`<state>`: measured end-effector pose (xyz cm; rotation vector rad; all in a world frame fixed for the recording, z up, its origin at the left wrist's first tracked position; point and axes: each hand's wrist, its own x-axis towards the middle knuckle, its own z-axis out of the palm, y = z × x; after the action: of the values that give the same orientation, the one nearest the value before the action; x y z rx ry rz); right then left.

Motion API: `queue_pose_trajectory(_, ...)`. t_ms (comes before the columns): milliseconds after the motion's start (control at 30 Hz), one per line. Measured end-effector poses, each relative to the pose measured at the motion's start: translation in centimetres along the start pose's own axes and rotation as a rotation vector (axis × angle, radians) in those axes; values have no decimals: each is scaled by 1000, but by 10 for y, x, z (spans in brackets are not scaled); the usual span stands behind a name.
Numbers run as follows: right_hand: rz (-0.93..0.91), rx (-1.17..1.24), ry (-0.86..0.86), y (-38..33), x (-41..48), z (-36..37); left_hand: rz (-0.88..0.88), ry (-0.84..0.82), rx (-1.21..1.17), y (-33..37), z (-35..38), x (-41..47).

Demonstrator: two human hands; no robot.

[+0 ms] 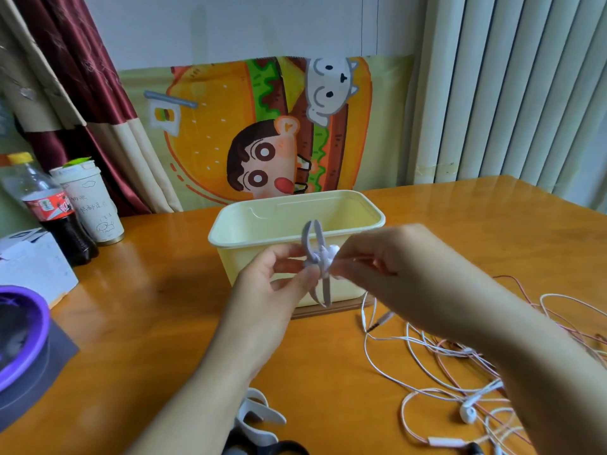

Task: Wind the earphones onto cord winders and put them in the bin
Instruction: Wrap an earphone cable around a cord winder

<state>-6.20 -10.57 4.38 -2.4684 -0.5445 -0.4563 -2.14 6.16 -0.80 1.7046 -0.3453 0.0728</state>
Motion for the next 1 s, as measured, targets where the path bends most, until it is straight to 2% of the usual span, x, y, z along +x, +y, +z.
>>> queue_pose_trajectory(200, 27, 138, 250, 12, 1, -16, -10, -211, 14, 3, 5, -3)
queue_pose_trajectory(333, 115, 291, 306, 23, 5, -12, 22, -320, -77, 6, 7, -6)
queue_pose_trajectory(433, 213, 450, 281, 32, 8, 1, 66, -342, -142, 10, 7, -7)
queue_pose_trajectory(567, 322, 654, 69, 38, 11, 30, 57, -316, -391, 12, 4, -4)
queue_pose_trajectory(700, 344, 627, -22, 33, 10, 42, -60, -145, -587, 9, 1, 1)
queue_pose_trajectory(833, 249, 488, -86, 24, 10, 37, -150, 5, -731, 7, -2, 5)
queue_pose_trajectory(1000, 163, 209, -117, 18, 5, 32, -143, 60, -707, 5, -5, 7)
